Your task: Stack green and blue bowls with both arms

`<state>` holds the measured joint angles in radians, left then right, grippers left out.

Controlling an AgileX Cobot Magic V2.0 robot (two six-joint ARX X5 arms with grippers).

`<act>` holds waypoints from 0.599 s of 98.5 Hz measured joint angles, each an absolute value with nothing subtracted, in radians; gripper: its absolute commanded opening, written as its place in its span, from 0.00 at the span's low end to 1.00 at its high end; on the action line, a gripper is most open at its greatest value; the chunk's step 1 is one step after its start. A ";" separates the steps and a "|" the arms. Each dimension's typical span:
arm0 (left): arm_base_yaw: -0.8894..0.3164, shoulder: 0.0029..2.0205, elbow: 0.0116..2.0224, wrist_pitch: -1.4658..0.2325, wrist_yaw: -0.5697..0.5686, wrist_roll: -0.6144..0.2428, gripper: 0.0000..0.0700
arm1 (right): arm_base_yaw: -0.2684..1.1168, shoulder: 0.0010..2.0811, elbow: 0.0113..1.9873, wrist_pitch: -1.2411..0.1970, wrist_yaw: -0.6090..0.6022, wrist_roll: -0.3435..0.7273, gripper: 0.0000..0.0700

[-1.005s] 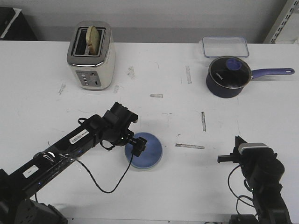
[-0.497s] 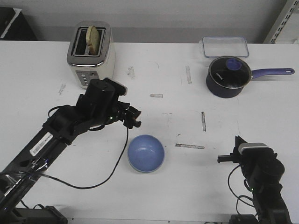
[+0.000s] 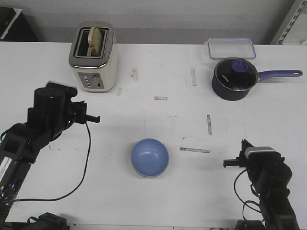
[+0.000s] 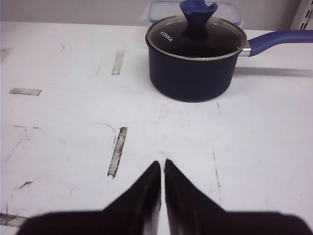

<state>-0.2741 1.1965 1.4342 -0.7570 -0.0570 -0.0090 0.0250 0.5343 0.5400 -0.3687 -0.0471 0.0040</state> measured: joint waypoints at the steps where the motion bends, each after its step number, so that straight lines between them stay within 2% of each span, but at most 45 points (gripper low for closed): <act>1: -0.267 1.187 1.419 -0.747 -0.057 -0.009 0.00 | 0.025 0.534 0.540 -0.369 -0.047 0.004 0.00; 17: -0.169 0.997 1.150 -0.566 -0.057 -0.014 0.00 | 0.025 0.525 0.540 -0.386 -0.046 0.004 0.00; 28: -0.126 0.859 0.957 -0.442 -0.057 -0.036 0.00 | 0.025 0.498 0.540 -0.414 -0.003 0.004 0.00; 45: -0.099 0.683 0.695 -0.305 -0.057 -0.044 0.00 | 0.025 0.427 0.530 -0.453 0.023 0.004 0.00; 59: -0.096 0.575 0.569 -0.237 -0.057 -0.044 0.00 | 0.025 0.346 0.486 -0.467 0.024 0.004 0.00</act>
